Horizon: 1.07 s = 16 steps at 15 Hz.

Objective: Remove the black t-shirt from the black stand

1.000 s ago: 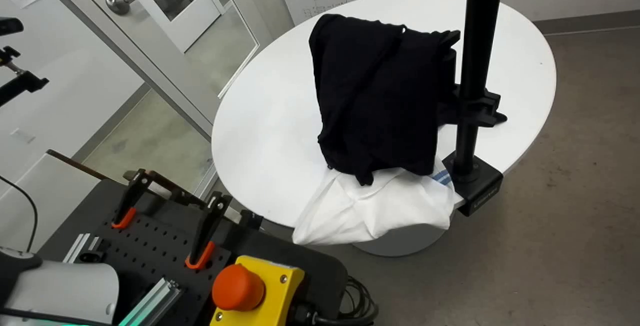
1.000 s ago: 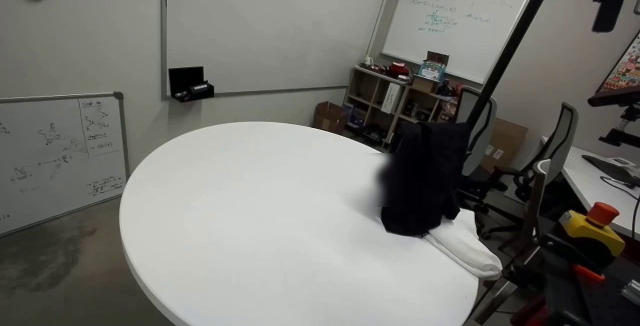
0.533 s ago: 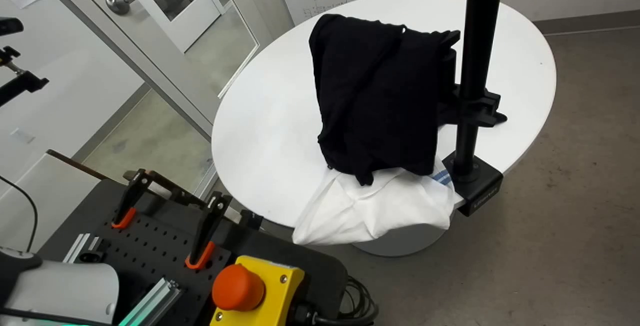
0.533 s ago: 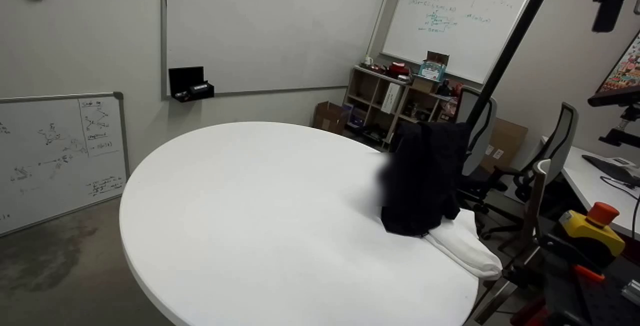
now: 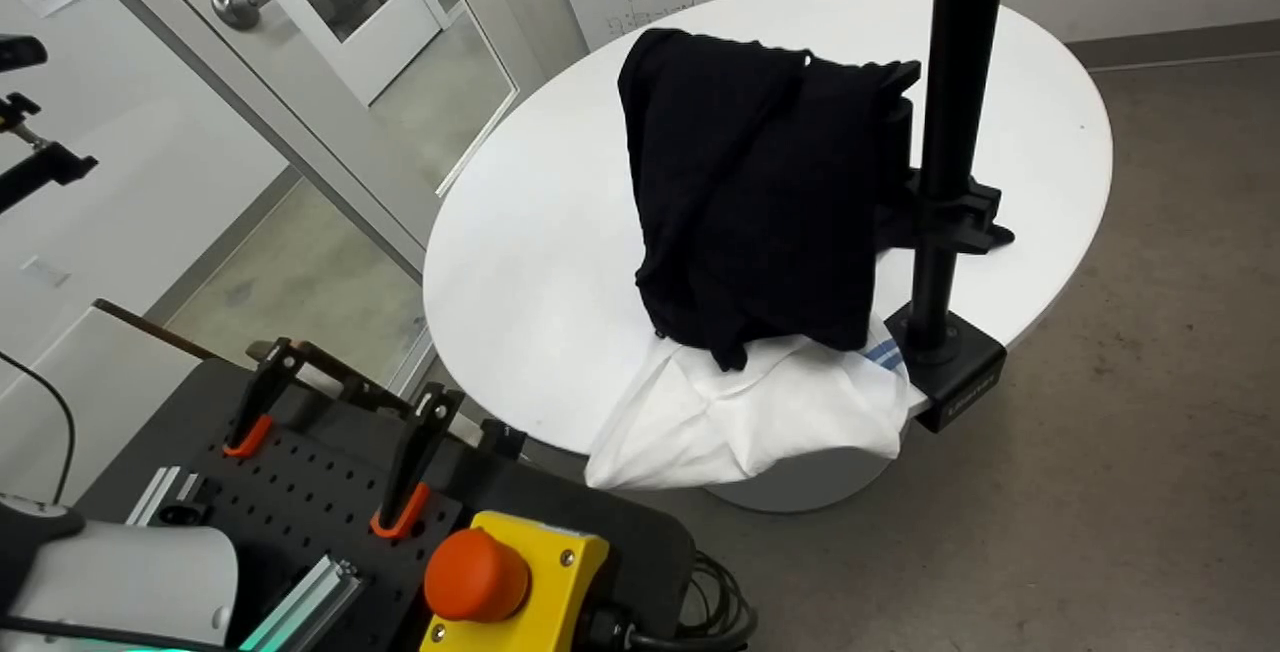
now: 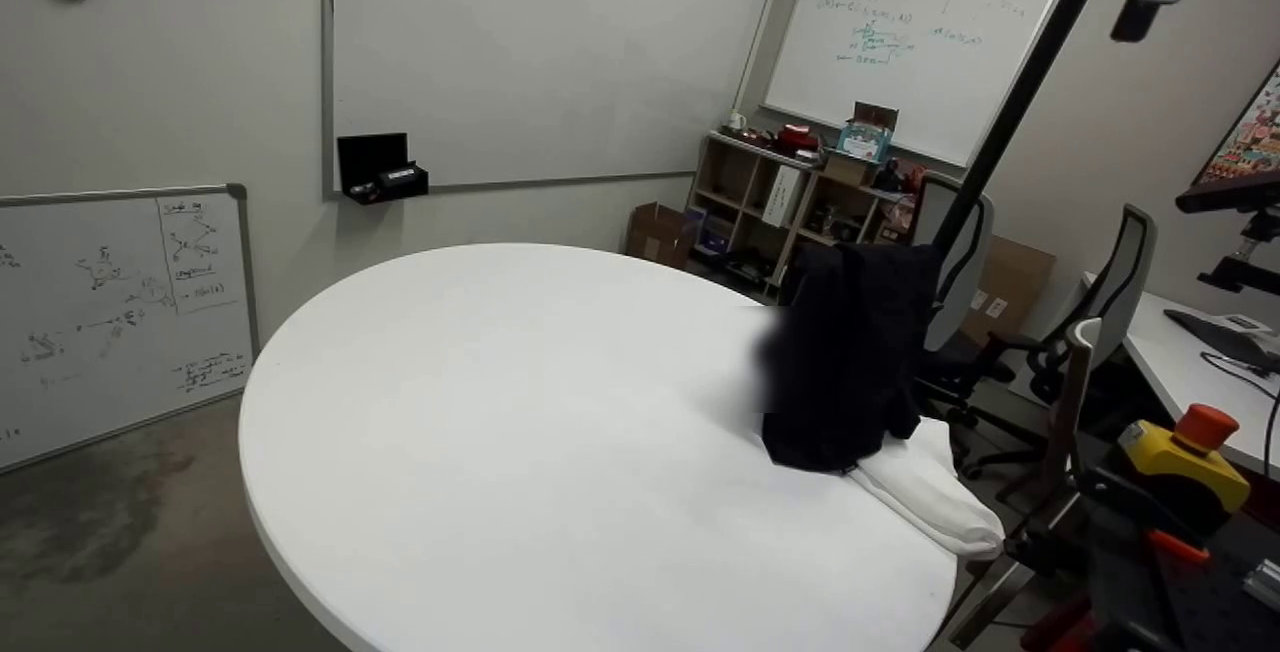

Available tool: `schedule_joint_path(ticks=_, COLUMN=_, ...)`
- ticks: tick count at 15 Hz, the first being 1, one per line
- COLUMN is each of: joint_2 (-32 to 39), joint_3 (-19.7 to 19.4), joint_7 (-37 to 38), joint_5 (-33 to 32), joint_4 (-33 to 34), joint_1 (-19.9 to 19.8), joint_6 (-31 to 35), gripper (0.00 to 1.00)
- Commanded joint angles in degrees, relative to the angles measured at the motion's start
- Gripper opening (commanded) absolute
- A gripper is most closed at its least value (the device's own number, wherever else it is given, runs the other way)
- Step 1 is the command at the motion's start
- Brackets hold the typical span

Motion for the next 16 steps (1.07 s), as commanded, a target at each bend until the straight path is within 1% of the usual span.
schedule_joint_path(ticks=1, joint_2=7.83, joint_3=-2.51, joint_7=1.55, joint_5=1.98, joint_4=5.95, joint_1=-2.06, joint_6=7.36, gripper=1.00)
schedule_joint_path(ticks=4, joint_2=13.11, joint_3=-3.82, joint_7=4.41, joint_5=4.03, joint_4=8.38, joint_1=-3.67, joint_6=13.94, gripper=1.00)
schedule_joint_path(ticks=6, joint_2=16.72, joint_3=-3.83, joint_7=6.71, joint_5=3.90, joint_4=9.26, joint_1=-4.74, joint_6=18.53, gripper=1.00)
schedule_joint_path(ticks=9, joint_2=23.15, joint_3=-3.43, joint_7=14.26, joint_5=1.90, joint_4=10.48, joint_1=-6.97, joint_6=24.42, gripper=1.00)
schedule_joint_path(ticks=13, joint_2=30.94, joint_3=-3.92, joint_7=24.59, joint_5=1.19, joint_4=12.91, joint_1=-8.89, joint_6=27.42, gripper=1.00)
schedule_joint_path(ticks=16, joint_2=34.98, joint_3=-4.58, joint_7=31.96, joint_5=0.11, joint_4=13.65, joint_1=-9.49, joint_6=27.90, gripper=1.00)
